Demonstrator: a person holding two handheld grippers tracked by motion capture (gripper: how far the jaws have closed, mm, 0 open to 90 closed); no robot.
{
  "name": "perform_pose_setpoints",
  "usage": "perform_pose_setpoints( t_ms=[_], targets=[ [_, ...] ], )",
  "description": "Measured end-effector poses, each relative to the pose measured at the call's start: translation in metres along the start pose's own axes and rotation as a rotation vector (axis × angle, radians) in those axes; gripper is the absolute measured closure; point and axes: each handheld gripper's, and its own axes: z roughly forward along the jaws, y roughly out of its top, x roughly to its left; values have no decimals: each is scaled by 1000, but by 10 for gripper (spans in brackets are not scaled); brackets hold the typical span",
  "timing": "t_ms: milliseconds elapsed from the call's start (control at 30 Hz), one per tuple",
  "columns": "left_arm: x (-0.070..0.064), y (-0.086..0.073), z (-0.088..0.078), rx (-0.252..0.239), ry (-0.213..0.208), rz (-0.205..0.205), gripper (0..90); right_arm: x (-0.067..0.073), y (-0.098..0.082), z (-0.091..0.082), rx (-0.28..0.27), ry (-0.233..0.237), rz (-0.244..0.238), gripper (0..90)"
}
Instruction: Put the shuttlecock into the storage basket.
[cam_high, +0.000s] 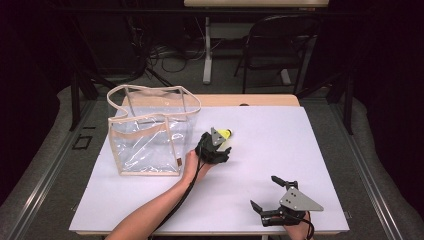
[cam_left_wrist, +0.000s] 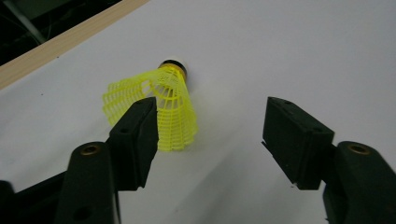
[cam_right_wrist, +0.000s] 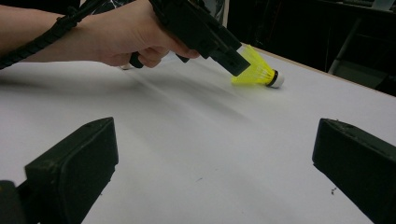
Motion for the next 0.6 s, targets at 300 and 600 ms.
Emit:
perform_pose_setpoints(
  t_ms=[300,600],
  targets=[
    [1,0,13,14,21,-49,518,0,0,0,1,2,-1,0],
    [3,1,18,16,38,-77,637,0,0,0,3,6,-7,1]
  ],
)
